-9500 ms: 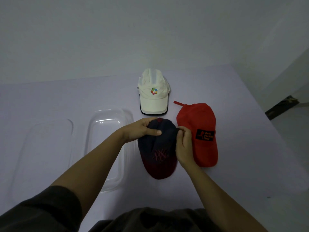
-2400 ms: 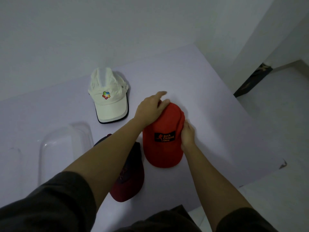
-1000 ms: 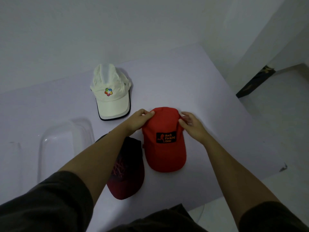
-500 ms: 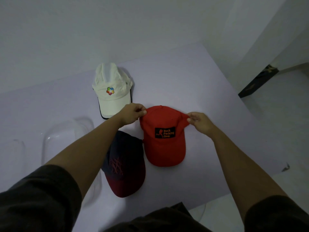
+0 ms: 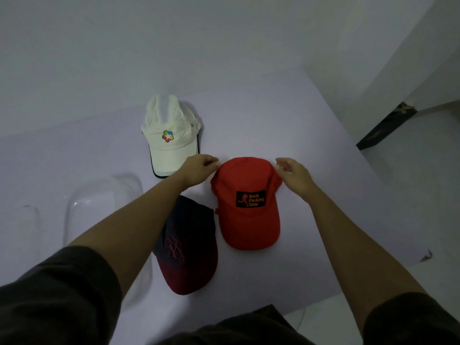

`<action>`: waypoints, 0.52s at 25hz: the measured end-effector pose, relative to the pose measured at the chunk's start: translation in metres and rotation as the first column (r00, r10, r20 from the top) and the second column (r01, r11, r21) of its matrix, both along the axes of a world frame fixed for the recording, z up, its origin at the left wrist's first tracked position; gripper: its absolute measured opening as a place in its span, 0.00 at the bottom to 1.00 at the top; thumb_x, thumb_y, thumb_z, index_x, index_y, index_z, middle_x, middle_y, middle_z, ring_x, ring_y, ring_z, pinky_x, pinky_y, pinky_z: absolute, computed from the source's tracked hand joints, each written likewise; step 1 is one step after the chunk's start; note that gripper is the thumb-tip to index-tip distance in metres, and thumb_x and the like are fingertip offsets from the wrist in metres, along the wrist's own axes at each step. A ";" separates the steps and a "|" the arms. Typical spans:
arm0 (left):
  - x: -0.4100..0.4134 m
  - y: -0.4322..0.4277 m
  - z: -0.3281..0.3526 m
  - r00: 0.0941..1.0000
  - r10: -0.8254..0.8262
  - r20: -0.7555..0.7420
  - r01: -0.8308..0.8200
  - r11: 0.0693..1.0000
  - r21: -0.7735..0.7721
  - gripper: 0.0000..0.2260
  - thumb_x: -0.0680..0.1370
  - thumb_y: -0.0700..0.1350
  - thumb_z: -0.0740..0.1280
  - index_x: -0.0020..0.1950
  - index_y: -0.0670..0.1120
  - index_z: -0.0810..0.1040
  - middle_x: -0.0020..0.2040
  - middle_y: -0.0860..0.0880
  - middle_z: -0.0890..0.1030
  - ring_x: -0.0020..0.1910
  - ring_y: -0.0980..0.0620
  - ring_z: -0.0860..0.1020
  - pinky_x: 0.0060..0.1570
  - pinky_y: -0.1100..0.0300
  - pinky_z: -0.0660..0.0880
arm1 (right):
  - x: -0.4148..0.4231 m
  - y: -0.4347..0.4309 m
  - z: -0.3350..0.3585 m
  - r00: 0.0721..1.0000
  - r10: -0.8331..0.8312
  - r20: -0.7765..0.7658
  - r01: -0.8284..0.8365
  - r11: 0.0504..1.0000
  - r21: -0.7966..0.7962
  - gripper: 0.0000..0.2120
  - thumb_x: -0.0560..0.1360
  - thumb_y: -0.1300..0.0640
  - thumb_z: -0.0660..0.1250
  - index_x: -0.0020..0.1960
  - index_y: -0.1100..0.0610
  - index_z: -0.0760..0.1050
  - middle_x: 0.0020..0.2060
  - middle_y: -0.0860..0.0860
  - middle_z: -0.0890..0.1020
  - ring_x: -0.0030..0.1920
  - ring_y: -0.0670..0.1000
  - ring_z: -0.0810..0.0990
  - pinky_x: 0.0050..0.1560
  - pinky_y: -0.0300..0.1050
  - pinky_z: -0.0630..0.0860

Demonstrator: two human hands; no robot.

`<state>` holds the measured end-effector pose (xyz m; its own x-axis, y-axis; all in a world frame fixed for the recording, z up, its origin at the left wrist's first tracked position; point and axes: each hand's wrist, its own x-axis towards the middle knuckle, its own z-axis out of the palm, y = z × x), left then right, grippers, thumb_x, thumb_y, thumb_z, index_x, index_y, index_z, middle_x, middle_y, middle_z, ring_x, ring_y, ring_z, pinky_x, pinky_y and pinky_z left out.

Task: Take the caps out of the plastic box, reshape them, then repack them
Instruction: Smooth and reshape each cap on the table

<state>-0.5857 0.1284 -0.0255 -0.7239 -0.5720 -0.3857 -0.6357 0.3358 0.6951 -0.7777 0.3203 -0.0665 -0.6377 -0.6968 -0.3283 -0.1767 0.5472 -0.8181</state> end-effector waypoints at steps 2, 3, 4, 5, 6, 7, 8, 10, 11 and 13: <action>0.006 -0.015 0.018 0.994 0.072 -0.078 -0.073 0.997 -0.005 0.15 0.79 0.46 0.62 0.62 0.41 0.76 0.55 0.44 0.82 0.51 0.50 0.79 0.52 0.60 0.76 | 0.000 -0.016 0.018 0.997 0.002 -0.072 -0.006 0.998 -0.058 0.17 0.78 0.55 0.62 0.66 0.58 0.71 0.62 0.52 0.76 0.63 0.50 0.73 0.61 0.39 0.66; 0.010 -0.025 0.027 0.988 0.098 -0.119 -0.101 0.995 -0.016 0.14 0.79 0.45 0.62 0.61 0.40 0.77 0.54 0.44 0.82 0.50 0.51 0.80 0.51 0.61 0.75 | 0.000 -0.027 0.028 0.995 0.009 -0.103 -0.019 0.996 -0.093 0.16 0.78 0.55 0.62 0.65 0.58 0.72 0.62 0.52 0.77 0.62 0.50 0.74 0.60 0.38 0.66; 0.015 -0.035 0.037 0.982 0.116 -0.150 -0.123 0.992 -0.040 0.13 0.79 0.44 0.62 0.59 0.40 0.78 0.54 0.44 0.82 0.49 0.52 0.80 0.51 0.61 0.75 | 0.001 -0.039 0.037 0.991 0.026 -0.128 -0.042 0.992 -0.122 0.15 0.78 0.56 0.62 0.64 0.58 0.73 0.60 0.52 0.78 0.61 0.50 0.75 0.59 0.37 0.66; 0.022 -0.048 0.046 0.975 0.138 -0.171 -0.153 0.985 -0.074 0.12 0.78 0.44 0.63 0.59 0.41 0.79 0.52 0.45 0.83 0.49 0.52 0.80 0.52 0.61 0.74 | 0.003 -0.055 0.045 0.988 0.059 -0.144 -0.079 0.987 -0.142 0.15 0.78 0.57 0.62 0.63 0.58 0.73 0.59 0.52 0.78 0.59 0.49 0.76 0.58 0.36 0.67; 0.030 -0.060 0.052 0.968 0.168 -0.184 -0.191 0.975 -0.113 0.12 0.78 0.45 0.63 0.59 0.43 0.79 0.51 0.46 0.83 0.51 0.51 0.80 0.53 0.62 0.74 | 0.007 -0.073 0.052 0.983 0.101 -0.153 -0.124 0.981 -0.147 0.14 0.78 0.57 0.62 0.63 0.58 0.74 0.58 0.52 0.79 0.56 0.47 0.76 0.56 0.35 0.67; 0.038 -0.074 0.056 0.960 0.203 -0.193 -0.234 0.960 -0.155 0.12 0.78 0.46 0.64 0.59 0.44 0.79 0.51 0.47 0.83 0.52 0.51 0.80 0.54 0.64 0.73 | 0.012 -0.090 0.058 0.975 0.148 -0.165 -0.172 0.975 -0.141 0.14 0.78 0.57 0.62 0.62 0.57 0.74 0.56 0.52 0.80 0.55 0.46 0.76 0.56 0.35 0.68; 0.047 -0.087 0.057 0.953 0.238 -0.188 -0.275 0.940 -0.203 0.13 0.77 0.46 0.64 0.60 0.45 0.79 0.52 0.47 0.83 0.55 0.50 0.79 0.55 0.65 0.71 | 0.017 -0.108 0.062 0.964 0.196 -0.178 -0.220 0.967 -0.128 0.13 0.78 0.58 0.62 0.62 0.58 0.74 0.55 0.53 0.80 0.54 0.47 0.76 0.55 0.36 0.69; 0.061 -0.113 0.052 0.952 0.269 -0.145 -0.301 0.909 -0.287 0.17 0.77 0.47 0.65 0.66 0.45 0.74 0.61 0.46 0.79 0.61 0.49 0.76 0.59 0.65 0.67 | 0.027 -0.143 0.065 0.933 0.294 -0.206 -0.317 0.945 -0.085 0.14 0.77 0.58 0.63 0.63 0.58 0.74 0.55 0.53 0.80 0.55 0.48 0.77 0.56 0.37 0.70; 0.065 -0.125 0.047 0.961 0.253 -0.110 -0.275 0.909 -0.312 0.21 0.77 0.47 0.66 0.69 0.44 0.70 0.65 0.45 0.76 0.64 0.48 0.74 0.61 0.62 0.66 | 0.030 -0.158 0.066 0.910 0.350 -0.223 -0.369 0.928 -0.052 0.16 0.77 0.58 0.64 0.64 0.58 0.73 0.57 0.54 0.80 0.57 0.50 0.77 0.57 0.38 0.70; 0.069 -0.142 0.035 0.986 0.167 -0.011 -0.160 0.921 -0.354 0.30 0.75 0.48 0.69 0.73 0.43 0.63 0.71 0.44 0.69 0.69 0.46 0.68 0.66 0.56 0.64 | 0.036 -0.184 0.064 0.844 0.466 -0.264 -0.470 0.881 0.051 0.22 0.74 0.56 0.68 0.66 0.58 0.70 0.61 0.55 0.77 0.62 0.52 0.75 0.60 0.41 0.69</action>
<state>-0.5162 -0.0138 0.0097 -0.6034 -0.7832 -0.1502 -0.7145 0.4472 0.5381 -0.7420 0.1362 -0.0023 -0.2947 -0.9378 -0.1838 -0.6161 0.3334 -0.7136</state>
